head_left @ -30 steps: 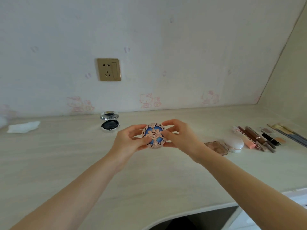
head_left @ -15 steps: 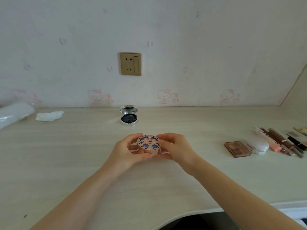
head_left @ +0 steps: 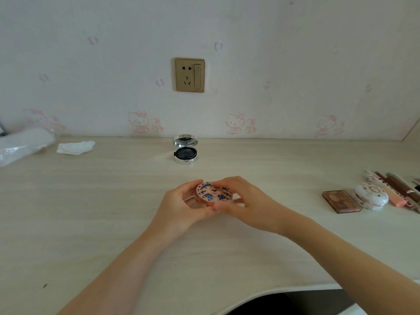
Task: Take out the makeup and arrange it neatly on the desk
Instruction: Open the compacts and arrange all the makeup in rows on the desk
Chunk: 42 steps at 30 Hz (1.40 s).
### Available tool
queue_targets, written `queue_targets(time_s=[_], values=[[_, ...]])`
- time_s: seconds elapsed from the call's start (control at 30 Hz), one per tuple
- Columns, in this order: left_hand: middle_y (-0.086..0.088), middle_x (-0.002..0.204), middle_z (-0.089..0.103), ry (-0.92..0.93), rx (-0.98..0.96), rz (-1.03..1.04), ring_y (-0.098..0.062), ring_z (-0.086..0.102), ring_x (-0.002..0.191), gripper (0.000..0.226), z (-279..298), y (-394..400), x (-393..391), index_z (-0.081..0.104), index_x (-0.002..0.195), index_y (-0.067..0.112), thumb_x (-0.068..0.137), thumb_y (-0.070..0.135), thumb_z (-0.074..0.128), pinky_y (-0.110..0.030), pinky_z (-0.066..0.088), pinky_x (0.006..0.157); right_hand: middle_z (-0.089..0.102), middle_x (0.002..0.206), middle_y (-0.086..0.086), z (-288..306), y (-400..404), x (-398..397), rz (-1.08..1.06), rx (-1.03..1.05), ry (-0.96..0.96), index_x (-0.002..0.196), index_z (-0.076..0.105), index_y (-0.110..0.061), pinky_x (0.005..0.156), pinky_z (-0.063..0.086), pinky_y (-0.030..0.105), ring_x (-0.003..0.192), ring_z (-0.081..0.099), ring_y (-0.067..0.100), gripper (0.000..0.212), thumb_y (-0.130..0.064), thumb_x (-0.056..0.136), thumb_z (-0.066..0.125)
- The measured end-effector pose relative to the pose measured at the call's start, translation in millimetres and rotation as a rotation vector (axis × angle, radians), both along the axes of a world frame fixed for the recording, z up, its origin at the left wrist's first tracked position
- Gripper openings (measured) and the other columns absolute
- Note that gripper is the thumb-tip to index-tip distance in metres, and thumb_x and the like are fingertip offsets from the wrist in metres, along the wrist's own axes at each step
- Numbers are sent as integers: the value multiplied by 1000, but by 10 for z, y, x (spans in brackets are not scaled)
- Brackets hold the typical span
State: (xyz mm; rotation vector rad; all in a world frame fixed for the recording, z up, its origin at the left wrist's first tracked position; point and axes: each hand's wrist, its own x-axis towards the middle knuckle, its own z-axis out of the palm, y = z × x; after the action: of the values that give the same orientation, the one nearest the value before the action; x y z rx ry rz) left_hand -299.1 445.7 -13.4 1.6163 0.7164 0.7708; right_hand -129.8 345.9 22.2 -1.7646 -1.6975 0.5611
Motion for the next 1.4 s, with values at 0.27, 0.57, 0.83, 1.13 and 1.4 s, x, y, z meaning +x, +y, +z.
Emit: queue_targets(time_s=[0.27,0.57,0.83,1.13,1.4], values=[[24,106,69,47,-12,-52,7,60,107,87,14,-22,-16,59,122,26,42,30,94,-4,44,83,53,126,-14,128,-11,169,114,-14,-205,132,52,-32,98,37,15,113,48,-3,58,-52,79,66],[18,108,67,87,33,-23,11,59,104,82,-7,-12,-2,58,126,18,52,13,92,-2,43,82,47,143,-12,195,5,146,177,-72,-349,139,46,-32,104,34,19,125,46,5,56,-52,87,54],[12,123,64,140,101,-35,5,54,117,88,29,-44,-3,55,132,20,53,18,93,-29,41,107,61,126,-16,267,9,190,150,-91,-289,134,52,-31,97,42,24,113,54,2,48,-45,89,58],[29,120,48,316,329,-11,10,36,125,111,-42,-130,36,22,148,35,58,41,87,-7,26,93,61,123,-5,172,-10,156,168,-142,-343,136,51,-25,95,42,34,111,55,14,47,-39,92,57],[16,132,50,349,333,-13,5,36,129,113,-44,-98,32,22,148,35,57,50,86,-15,28,99,42,148,-3,139,-13,171,141,-151,-349,141,44,-29,108,30,23,134,39,11,51,-39,93,56]])
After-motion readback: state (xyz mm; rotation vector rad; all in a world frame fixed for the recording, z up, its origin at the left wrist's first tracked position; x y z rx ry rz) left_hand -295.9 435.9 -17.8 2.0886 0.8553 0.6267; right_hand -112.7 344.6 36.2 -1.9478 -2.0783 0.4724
